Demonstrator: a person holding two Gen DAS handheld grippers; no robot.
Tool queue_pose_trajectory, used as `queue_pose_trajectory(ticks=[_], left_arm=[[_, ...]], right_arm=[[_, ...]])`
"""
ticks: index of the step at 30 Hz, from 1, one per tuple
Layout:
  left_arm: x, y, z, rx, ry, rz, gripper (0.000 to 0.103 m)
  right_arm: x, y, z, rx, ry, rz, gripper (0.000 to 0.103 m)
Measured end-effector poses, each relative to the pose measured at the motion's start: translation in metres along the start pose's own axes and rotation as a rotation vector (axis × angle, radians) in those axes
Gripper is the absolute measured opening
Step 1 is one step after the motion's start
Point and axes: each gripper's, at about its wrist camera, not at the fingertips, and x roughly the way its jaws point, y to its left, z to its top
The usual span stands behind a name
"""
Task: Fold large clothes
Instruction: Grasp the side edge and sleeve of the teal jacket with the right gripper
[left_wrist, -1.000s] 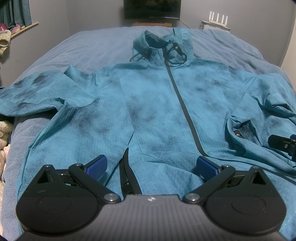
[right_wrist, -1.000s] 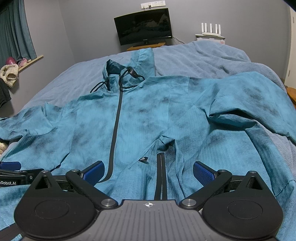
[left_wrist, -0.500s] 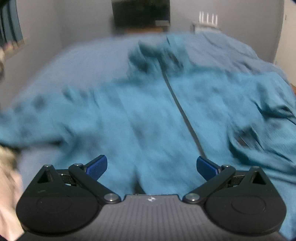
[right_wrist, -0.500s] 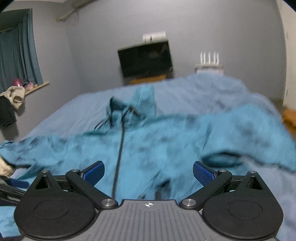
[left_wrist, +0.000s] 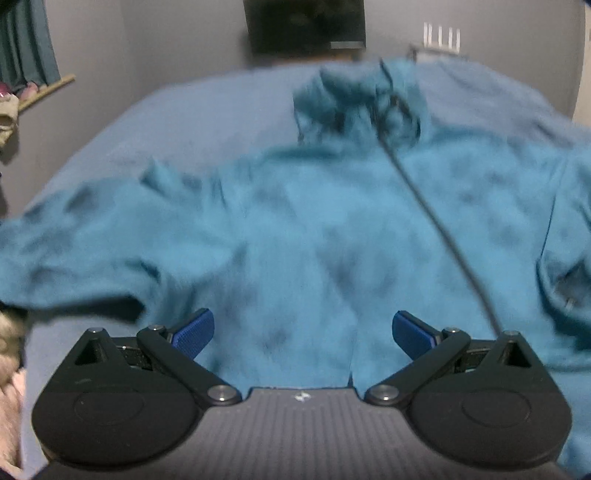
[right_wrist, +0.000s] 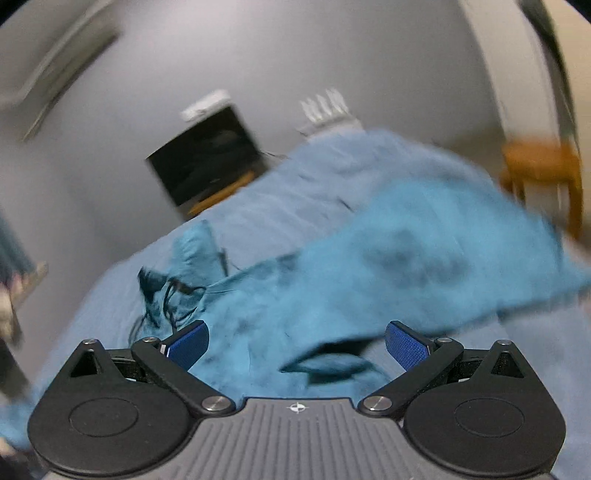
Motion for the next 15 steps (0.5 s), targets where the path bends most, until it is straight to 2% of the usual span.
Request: queue_pose_trajectory(ticks=[3, 6, 11, 15], left_arm=[[0.014, -0.003, -0.010, 0.024, 0.043, -0.010, 0.103], [0.019, -0.004, -0.014, 0.046, 0.051, -0.020, 0.103], [0.031, 0.006, -0.009, 0.013, 0.054, -0.056, 0.103], [0.042, 0.012, -0.003, -0.028, 0.088, -0.070, 0.103]], right_arm=[[0.005, -0.034, 0.000, 0.075, -0.023, -0.080, 0.103], [0.015, -0.058, 0.003, 0.117, -0.025, -0.167, 0.101], [0.045, -0.088, 0.001, 0.195, 0.013, -0.228, 0.088], [0.071, -0.119, 0.008, 0.281, -0.003, -0.280, 0.079]])
